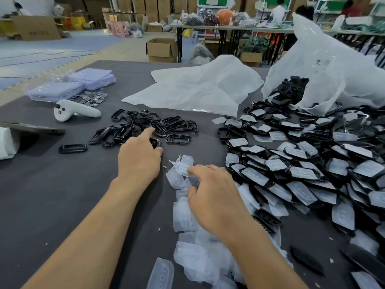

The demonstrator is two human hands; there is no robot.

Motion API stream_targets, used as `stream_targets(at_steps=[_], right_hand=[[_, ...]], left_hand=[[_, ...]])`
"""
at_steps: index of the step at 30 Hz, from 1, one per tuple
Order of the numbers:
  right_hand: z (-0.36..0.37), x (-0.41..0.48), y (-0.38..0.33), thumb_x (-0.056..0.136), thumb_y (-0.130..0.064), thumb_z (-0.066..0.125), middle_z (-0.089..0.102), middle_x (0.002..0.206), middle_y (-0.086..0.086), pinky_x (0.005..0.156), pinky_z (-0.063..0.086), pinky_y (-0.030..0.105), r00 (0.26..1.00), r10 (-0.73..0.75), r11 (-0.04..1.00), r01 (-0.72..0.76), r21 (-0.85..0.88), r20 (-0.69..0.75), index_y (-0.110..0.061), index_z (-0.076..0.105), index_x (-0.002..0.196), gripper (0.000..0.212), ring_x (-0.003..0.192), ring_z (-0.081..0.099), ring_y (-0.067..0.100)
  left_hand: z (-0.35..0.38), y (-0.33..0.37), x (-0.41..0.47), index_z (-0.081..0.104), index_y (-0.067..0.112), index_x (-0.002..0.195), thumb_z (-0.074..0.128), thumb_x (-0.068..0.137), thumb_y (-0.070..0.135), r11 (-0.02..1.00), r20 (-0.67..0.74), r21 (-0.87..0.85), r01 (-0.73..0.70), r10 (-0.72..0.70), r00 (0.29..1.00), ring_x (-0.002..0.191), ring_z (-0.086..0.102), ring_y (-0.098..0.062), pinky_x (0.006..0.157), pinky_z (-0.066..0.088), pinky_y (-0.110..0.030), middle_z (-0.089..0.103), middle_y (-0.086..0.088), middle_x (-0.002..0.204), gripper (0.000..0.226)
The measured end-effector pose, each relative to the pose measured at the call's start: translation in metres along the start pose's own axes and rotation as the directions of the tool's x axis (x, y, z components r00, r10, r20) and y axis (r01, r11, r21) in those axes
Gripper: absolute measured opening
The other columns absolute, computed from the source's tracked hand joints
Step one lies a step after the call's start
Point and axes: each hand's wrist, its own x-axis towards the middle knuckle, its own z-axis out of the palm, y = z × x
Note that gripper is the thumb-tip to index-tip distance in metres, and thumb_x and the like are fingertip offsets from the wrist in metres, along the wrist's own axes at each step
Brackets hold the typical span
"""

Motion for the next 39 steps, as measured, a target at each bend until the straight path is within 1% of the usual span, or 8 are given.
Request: stream_targets(at_steps=[6, 9, 17, 21, 25, 31, 35, 39], right_hand=[[-0.003, -0.003, -0.001, 0.094, -0.019, 0.056, 0.064, 0.128, -0.007, 0.11, 0.032, 0.027, 0.999, 0.016, 1.0, -0.017, 0.022, 0.032, -0.025, 0.061, 0.138, 0.044, 0.122, 0.048, 0.015], [-0.005, -0.003, -0.001, 0.096, -0.03, 0.061, 0.06, 0.124, -0.011, 0.105, 0.04, 0.026, 0.996, 0.085, 0.989, -0.08, 0.128, -0.031, -0.033, 0.055, 0.144, 0.048, 0.122, 0.051, 0.012], [-0.023, -0.004, -0.008, 0.097, -0.01, 0.064, 0.071, 0.065, -0.003, 0.047, 0.047, 0.028, 0.969, 0.227, 0.693, -0.093, 0.715, -0.094, -0.027, 0.071, 0.092, 0.019, 0.046, 0.055, 0.012], [-0.03, -0.002, -0.008, 0.099, -0.003, 0.059, 0.064, 0.06, 0.009, 0.04, 0.039, 0.025, 0.961, 0.269, 0.46, -0.19, 0.867, 0.067, -0.007, 0.064, 0.094, 0.007, 0.04, 0.046, 0.016], [-0.036, 0.003, -0.005, 0.103, -0.009, 0.055, 0.066, 0.066, 0.011, 0.042, 0.039, 0.024, 0.957, 0.161, 0.255, -0.275, 0.927, 0.24, -0.009, 0.062, 0.09, 0.015, 0.042, 0.051, 0.016], [-0.025, 0.044, 0.003, 0.091, -0.008, 0.047, 0.074, 0.087, -0.001, 0.076, 0.055, 0.037, 0.976, 0.215, 0.911, -0.193, 0.365, -0.02, -0.037, 0.054, 0.139, 0.056, 0.083, 0.067, 0.012], [-0.007, 0.091, -0.003, 0.091, -0.021, 0.049, 0.067, 0.125, 0.011, 0.099, 0.04, 0.044, 0.984, 0.114, 0.97, -0.08, -0.23, 0.136, -0.031, 0.039, 0.153, 0.064, 0.119, 0.058, 0.036], [0.007, 0.097, 0.004, 0.091, -0.029, 0.048, 0.062, 0.134, 0.009, 0.103, 0.034, 0.046, 0.983, 0.08, 0.944, -0.022, -0.328, 0.166, -0.038, 0.054, 0.144, 0.054, 0.124, 0.055, 0.032]], left_hand=[[-0.018, 0.005, -0.017, 0.075, 0.024, 0.113, 0.057, 0.103, 0.025, 0.992, -0.332, -0.124, -0.02, -0.022, 0.943, 0.09, 0.068, -0.038, 0.074, 0.039, -0.036, 0.078, -0.008, 0.095, 0.021], [-0.034, 0.016, -0.039, 0.076, 0.031, 0.103, 0.063, 0.097, 0.025, 0.927, -0.399, -0.362, -0.098, -0.059, 0.915, 0.074, 0.069, -0.012, 0.072, 0.044, -0.024, 0.072, 0.016, 0.076, 0.016], [-0.028, 0.055, -0.096, 0.081, 0.03, 0.099, 0.07, 0.088, 0.005, 0.377, 0.106, -0.916, 0.138, -0.104, 0.989, 0.064, 0.069, -0.013, 0.063, 0.057, -0.022, 0.078, -0.004, 0.077, 0.03], [-0.031, 0.056, -0.094, 0.08, 0.014, 0.106, 0.069, 0.082, 0.009, 0.071, 0.397, -0.917, 0.392, 0.239, 0.886, 0.06, 0.061, -0.026, 0.062, 0.055, -0.029, 0.069, -0.018, 0.085, 0.027], [-0.035, 0.04, -0.083, 0.071, 0.01, 0.124, 0.088, 0.074, 0.031, 0.04, 0.443, -0.88, 0.473, 0.426, 0.789, 0.076, 0.067, -0.028, 0.086, 0.053, -0.041, 0.068, -0.01, 0.097, 0.057], [-0.034, 0.025, -0.061, 0.073, 0.02, 0.095, 0.071, 0.08, 0.017, -0.135, 0.431, -0.891, 0.434, 0.056, 0.901, 0.101, 0.07, -0.014, 0.079, 0.064, -0.032, 0.075, -0.002, 0.11, 0.016], [-0.026, 0.013, -0.052, 0.065, 0.013, 0.1, 0.065, 0.091, 0.001, -0.108, 0.365, -0.93, 0.351, -0.166, 0.916, 0.101, 0.067, -0.018, 0.08, 0.063, -0.035, 0.073, -0.005, 0.105, 0.015], [-0.016, 0.009, -0.046, 0.065, 0.011, 0.099, 0.063, 0.097, -0.001, -0.081, 0.389, -0.921, 0.381, -0.236, 0.89, 0.097, 0.069, -0.017, 0.075, 0.066, -0.034, 0.071, -0.008, 0.107, 0.012]])
